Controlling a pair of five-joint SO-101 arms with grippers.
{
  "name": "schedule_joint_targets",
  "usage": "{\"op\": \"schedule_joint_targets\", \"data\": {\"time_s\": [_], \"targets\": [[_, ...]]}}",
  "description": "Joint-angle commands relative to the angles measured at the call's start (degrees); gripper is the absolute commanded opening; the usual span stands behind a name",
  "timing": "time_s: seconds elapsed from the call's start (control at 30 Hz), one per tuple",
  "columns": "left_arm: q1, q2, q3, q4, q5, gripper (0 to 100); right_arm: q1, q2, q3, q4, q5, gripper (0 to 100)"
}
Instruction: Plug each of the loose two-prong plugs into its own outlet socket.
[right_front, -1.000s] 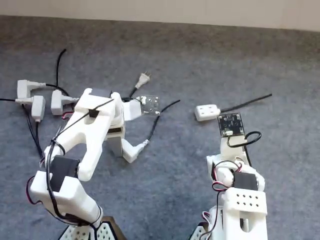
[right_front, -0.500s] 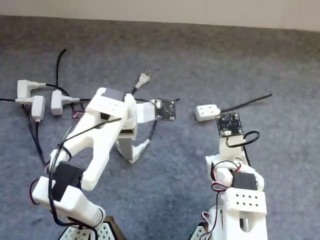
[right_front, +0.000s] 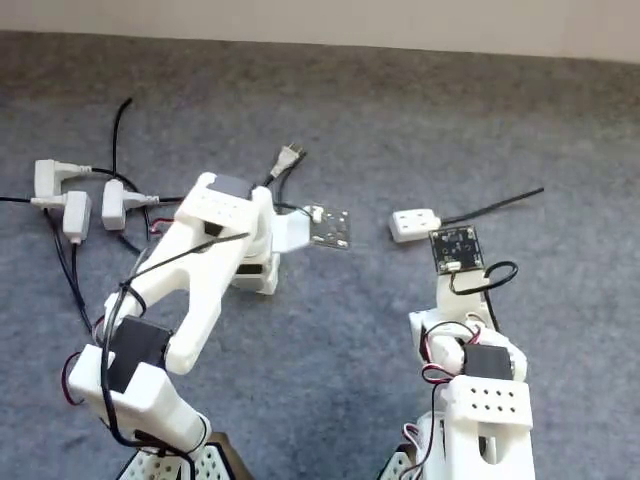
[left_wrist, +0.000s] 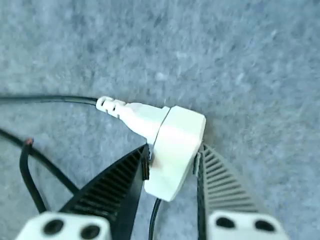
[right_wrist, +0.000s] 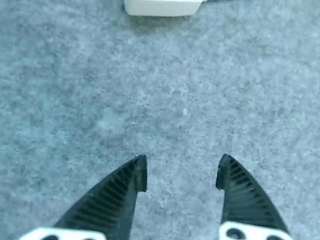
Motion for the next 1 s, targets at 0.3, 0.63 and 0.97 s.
{"op": "schedule_joint_targets", "data": {"time_s": [0.3, 0.63, 0.97], "targets": [[-3.8, 0.3, -2.0, 1.8, -0.9, 13, -0.8, -0.7, -0.1, -1.0, 0.4, 22.0], [-8.5, -1.5, -10.5, 2.3, 12.3, 4, -0.8, -0.7, 1.2, -2.0, 0.4, 22.0], [-29.6, 4.9, -29.7, 5.2, 20.4, 3, -0.8, -0.7, 3.2, -4.6, 0.4, 22.0]]}}
